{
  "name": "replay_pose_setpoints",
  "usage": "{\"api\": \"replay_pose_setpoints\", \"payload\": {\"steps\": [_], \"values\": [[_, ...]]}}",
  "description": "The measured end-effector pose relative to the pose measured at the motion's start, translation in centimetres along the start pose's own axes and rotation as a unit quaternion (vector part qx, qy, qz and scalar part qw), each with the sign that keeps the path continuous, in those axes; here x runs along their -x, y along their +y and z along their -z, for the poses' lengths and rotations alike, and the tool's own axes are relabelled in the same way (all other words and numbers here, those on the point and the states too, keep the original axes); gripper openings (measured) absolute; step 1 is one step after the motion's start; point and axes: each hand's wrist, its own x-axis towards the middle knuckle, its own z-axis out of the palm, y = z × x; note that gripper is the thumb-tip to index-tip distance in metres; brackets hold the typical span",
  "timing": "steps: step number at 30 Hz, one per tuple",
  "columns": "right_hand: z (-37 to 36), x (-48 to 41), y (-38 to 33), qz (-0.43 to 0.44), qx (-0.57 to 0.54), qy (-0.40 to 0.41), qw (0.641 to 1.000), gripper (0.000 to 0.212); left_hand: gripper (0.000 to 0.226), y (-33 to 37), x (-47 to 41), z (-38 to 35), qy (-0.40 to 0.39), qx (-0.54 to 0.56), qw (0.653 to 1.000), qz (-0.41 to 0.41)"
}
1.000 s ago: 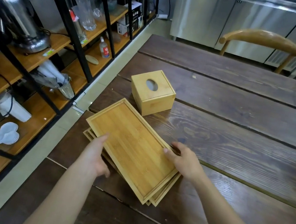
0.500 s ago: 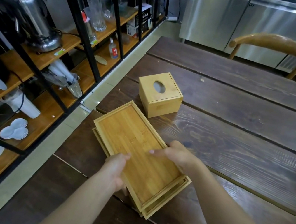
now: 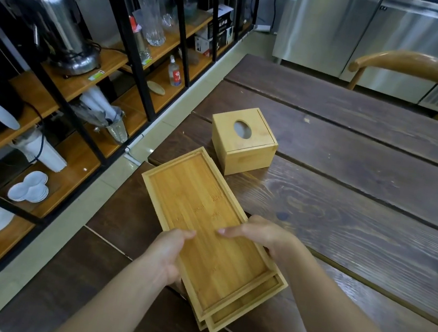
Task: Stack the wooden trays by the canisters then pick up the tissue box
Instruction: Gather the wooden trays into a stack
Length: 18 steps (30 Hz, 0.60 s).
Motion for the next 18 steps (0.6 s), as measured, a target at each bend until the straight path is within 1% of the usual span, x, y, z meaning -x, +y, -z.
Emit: {"api": "replay_pose_setpoints", "payload": {"steps": [2,3,5,6,9,11,12,14,15,16,17,18], "values": [[-0.1,0.5,0.0,0.01,-0.023,-0.012,1.0,0.07,0.028,-0.2,-0.3,0.5,-0.013,0.008,1.0,0.001],[-0.2,0.5,0.1,0.016,-0.036,-0.02,0.999,0.059,0.029,-0.3,-0.5,0.8,-0.019,0.01,1.0,-0.004],[-0.6,0.9,0.3,0.048,-0.062,-0.029,0.997,0.029,0.034,-0.6,-1.0,1.5,-0.022,0.01,1.0,-0.01],[-0.8,1.0,0.4,0.071,-0.078,-0.031,0.994,0.025,0.037,-0.6,-1.0,1.8,-0.022,0.009,1.0,-0.012],[-1.5,1.2,0.8,0.108,-0.108,-0.035,0.988,0.025,0.047,-0.9,-1.0,2.8,-0.026,0.007,0.999,-0.036],[-1.7,1.1,1.6,0.123,-0.119,-0.04,0.984,0.033,0.054,-1.3,-0.9,3.2,-0.029,0.008,0.997,-0.074],[-1.7,1.1,2.1,0.129,-0.111,-0.025,0.985,0.045,0.058,-1.6,-1.0,3.3,-0.035,0.012,0.995,-0.093],[-1.3,1.2,3.3,0.131,-0.105,-0.005,0.986,0.091,0.061,-2.2,-0.9,2.9,-0.038,0.028,0.99,-0.132],[-1.0,1.7,3.8,0.132,-0.117,-0.006,0.984,0.107,0.061,-2.5,-0.7,2.5,-0.037,0.039,0.988,-0.148],[-0.5,2.1,4.5,0.137,-0.132,-0.003,0.982,0.115,0.062,-2.7,-0.5,1.9,-0.041,0.05,0.985,-0.163],[0.0,2.8,4.9,0.141,-0.15,0.005,0.979,0.115,0.064,-2.9,-0.2,1.2,-0.048,0.056,0.981,-0.181],[0.7,3.6,5.3,0.147,-0.171,0.011,0.974,0.107,0.066,-3.2,0.1,0.4,-0.059,0.056,0.976,-0.203]]}}
